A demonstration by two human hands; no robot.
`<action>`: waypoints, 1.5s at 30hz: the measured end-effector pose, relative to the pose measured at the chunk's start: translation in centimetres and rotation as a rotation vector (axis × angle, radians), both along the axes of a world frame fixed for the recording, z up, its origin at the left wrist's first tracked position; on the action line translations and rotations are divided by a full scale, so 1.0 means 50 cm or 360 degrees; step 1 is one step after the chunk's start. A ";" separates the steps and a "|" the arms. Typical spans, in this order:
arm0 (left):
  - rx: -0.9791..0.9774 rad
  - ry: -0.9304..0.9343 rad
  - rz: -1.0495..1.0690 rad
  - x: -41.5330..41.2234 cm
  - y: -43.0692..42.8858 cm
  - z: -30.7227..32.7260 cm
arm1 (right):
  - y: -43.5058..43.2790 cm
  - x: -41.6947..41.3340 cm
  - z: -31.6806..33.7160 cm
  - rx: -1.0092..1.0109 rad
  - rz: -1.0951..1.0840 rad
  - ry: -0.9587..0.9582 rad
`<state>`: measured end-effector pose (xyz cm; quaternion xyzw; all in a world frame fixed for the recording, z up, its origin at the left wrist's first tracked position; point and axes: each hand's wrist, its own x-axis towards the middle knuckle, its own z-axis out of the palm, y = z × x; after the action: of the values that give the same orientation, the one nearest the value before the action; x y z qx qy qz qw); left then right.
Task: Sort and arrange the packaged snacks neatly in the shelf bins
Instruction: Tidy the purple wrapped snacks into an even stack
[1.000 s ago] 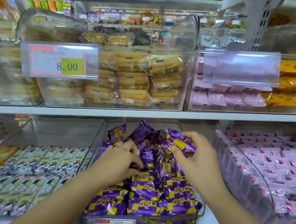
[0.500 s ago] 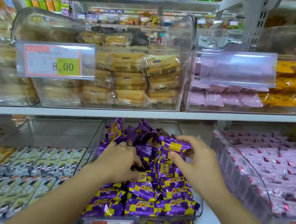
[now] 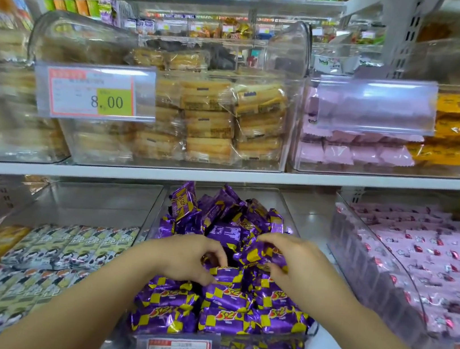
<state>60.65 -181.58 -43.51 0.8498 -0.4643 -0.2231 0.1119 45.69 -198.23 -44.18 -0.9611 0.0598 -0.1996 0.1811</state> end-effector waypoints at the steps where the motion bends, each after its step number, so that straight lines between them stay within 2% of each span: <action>1: -0.0029 0.0090 -0.0014 -0.003 0.007 0.003 | 0.000 0.001 -0.002 -0.0080 0.0007 0.0045; 3: -0.0053 0.0184 -0.0005 -0.011 0.018 0.002 | 0.001 0.006 -0.010 -0.0325 -0.0002 0.0141; 6: -0.0042 -0.0025 -0.0006 -0.024 0.028 -0.010 | 0.005 0.008 -0.014 -0.0514 -0.0065 0.0227; 13: -0.0039 -0.0156 -0.0018 -0.036 0.054 -0.019 | 0.045 0.037 0.003 -0.0255 0.0063 0.0145; 18: -0.0438 -0.0149 0.0127 -0.046 0.083 -0.015 | 0.052 0.076 -0.021 -0.0226 0.0203 0.0336; 20: -0.0469 -0.0338 0.0208 -0.039 0.093 -0.001 | 0.049 0.086 -0.020 -0.0198 0.0238 0.0377; 23: -0.0269 -0.0711 0.0283 -0.015 0.110 0.018 | 0.045 0.094 -0.020 -0.0086 0.0280 0.0466; 26: -0.0057 -0.0908 0.0169 0.001 0.116 0.021 | 0.051 0.099 -0.031 -0.0181 0.0325 0.0641; 28: 0.0073 -0.0951 0.0100 0.001 0.113 0.016 | 0.055 0.104 -0.033 -0.0199 0.0369 0.0726; 32: 0.0205 -0.0975 0.0057 -0.003 0.111 0.009 | 0.055 0.094 -0.015 0.0088 0.0358 0.0662; 39: 0.0604 -0.1055 0.0023 -0.017 0.109 0.010 | 0.077 0.097 -0.021 0.0018 0.0438 0.0614; 45: 0.0565 -0.1033 0.0066 -0.017 0.114 0.027 | 0.063 0.075 -0.002 -0.0042 0.0395 0.0567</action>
<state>59.81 -175.87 -42.15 0.8917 -0.4123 -0.0166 -0.1859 49.45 -195.07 -44.27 -0.9835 -0.0307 -0.0036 0.1781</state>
